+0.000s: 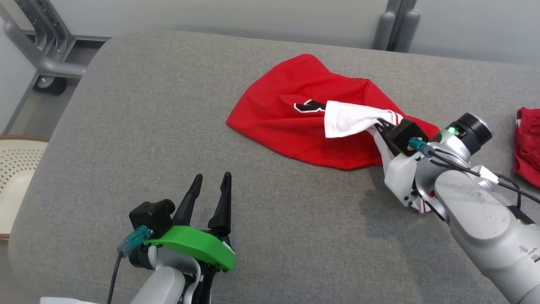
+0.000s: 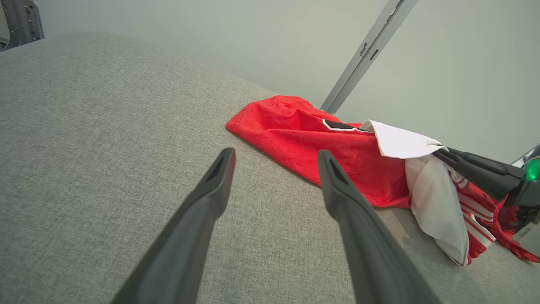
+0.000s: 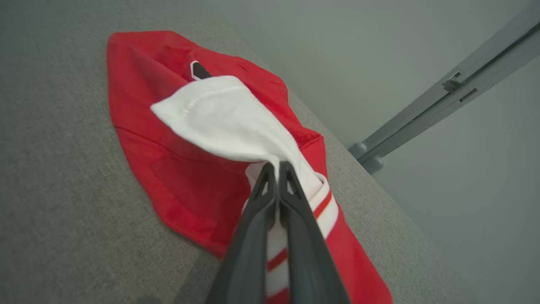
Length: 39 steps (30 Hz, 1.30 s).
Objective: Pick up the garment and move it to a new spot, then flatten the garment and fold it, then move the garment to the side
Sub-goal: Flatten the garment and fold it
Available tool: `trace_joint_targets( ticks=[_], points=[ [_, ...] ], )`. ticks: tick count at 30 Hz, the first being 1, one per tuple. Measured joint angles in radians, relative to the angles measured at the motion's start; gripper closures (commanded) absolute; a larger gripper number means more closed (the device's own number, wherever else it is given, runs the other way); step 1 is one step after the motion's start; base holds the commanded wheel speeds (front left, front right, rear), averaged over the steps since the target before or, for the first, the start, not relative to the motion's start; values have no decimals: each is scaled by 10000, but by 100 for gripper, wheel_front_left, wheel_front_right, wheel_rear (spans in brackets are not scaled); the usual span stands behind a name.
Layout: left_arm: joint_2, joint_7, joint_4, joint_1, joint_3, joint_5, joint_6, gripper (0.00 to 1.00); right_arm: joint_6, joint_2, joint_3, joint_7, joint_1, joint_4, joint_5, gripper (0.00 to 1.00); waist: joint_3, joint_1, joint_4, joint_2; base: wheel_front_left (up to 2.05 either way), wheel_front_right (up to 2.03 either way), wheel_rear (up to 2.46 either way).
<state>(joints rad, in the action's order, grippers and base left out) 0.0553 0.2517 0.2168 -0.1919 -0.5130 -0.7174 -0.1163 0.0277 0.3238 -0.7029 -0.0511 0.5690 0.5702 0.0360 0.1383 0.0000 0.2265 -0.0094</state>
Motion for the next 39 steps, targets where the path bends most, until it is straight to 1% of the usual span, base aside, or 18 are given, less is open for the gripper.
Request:
trace_joint_targets(
  ticks=[5,9,11,14,16,19,27,32,39],
  points=[
    [0,0,2,92,12,8,0,0,-303,-15,817,-667,-72,-387,844,100,-162,0,-253,0,0,0,0],
    [4,0,4,153,25,23,0,0,-677,-4,1544,-1152,-295,-784,1455,100,-325,0,-442,0,0,0,0],
    [8,0,2,259,44,23,0,0,-869,127,1919,-1260,-509,-844,1645,100,-406,0,-543,0,0,0,0],
    [19,0,2,387,44,31,0,0,-1074,577,2424,-1329,-942,-790,1973,100,-522,0,-690,0,0,0,0],
    [25,0,-2,433,38,75,0,0,-1099,884,2686,-1319,-1285,-667,2130,100,-593,0,-782,0,0,0,0],
    [31,0,-8,503,-35,94,0,0,-1099,1087,2938,-1239,-1854,-570,2426,100,-668,0,-899,0,0,0,0],
    [84,0,-75,676,-27,98,0,0,-1091,832,2943,-1179,-2879,-573,2846,100,-716,0,-1179,0,0,0,0],
    [102,0,-173,723,-58,125,0,0,-1091,880,3060,-1091,-3336,-445,3124,100,-665,0,-1396,0,0,0,0],
    [119,-2,-324,724,-88,186,0,0,-1087,1064,3354,-974,-3555,-217,3425,100,-470,0,-1689,0,0,0,0]
  ],
)
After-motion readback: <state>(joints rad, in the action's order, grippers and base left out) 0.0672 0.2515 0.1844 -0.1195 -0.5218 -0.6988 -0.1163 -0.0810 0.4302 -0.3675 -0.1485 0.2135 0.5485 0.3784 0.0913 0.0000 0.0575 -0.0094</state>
